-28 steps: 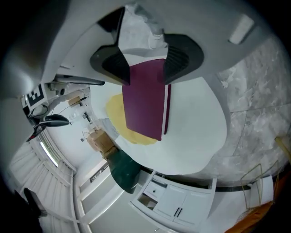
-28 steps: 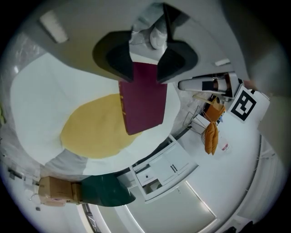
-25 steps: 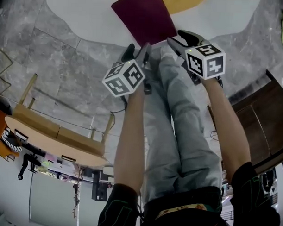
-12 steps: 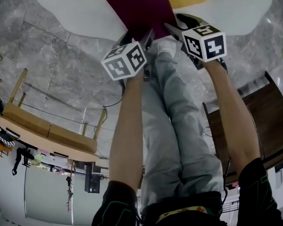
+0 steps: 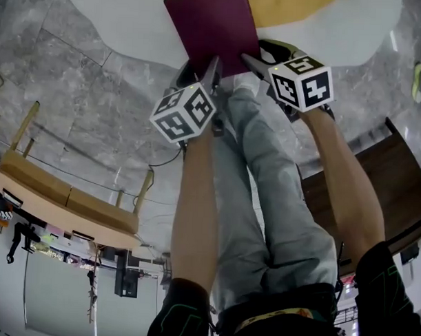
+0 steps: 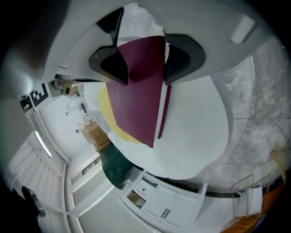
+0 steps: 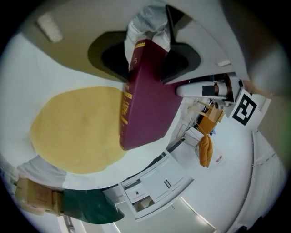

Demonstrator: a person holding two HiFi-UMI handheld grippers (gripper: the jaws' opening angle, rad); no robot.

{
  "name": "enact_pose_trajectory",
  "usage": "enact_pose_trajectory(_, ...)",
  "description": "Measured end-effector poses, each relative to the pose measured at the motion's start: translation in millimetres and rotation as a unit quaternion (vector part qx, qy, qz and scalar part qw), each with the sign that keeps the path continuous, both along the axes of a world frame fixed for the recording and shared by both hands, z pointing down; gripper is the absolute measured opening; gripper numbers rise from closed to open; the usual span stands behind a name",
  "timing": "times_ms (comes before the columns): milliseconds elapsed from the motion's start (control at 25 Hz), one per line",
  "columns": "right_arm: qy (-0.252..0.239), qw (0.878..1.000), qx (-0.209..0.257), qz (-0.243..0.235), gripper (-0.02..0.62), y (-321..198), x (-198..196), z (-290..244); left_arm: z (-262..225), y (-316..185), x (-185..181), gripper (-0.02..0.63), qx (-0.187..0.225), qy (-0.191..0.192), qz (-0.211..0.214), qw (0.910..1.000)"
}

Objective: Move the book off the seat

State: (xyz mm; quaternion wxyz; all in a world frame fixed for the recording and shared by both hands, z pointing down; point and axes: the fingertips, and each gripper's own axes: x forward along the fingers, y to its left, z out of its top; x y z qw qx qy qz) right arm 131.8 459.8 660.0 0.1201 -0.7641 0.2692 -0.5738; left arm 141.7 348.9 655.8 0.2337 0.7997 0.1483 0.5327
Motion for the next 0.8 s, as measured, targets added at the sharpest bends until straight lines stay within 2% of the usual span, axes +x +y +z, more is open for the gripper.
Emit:
enact_pose_trajectory(120,0.016,1.000,0.009,0.001,0.221,-12,9,-22,-17,-17,6,0.247,-0.001,0.017,-0.036,0.9992)
enact_pose_trajectory(360,0.068,0.998,0.018,-0.004,0.219,-56,28,-69,-66,-61,18,0.247,0.009,0.069,-0.055,0.9960)
enact_pose_trajectory(600,0.105,0.993,0.026,-0.037,0.218,-123,30,-113,-110,-128,11,0.247,0.021,0.104,-0.084,0.9909)
enact_pose_trajectory(800,0.121,0.988,0.039,-0.086,0.218,-183,27,-142,-141,-186,-4,0.247,0.034,0.122,-0.121,0.9846)
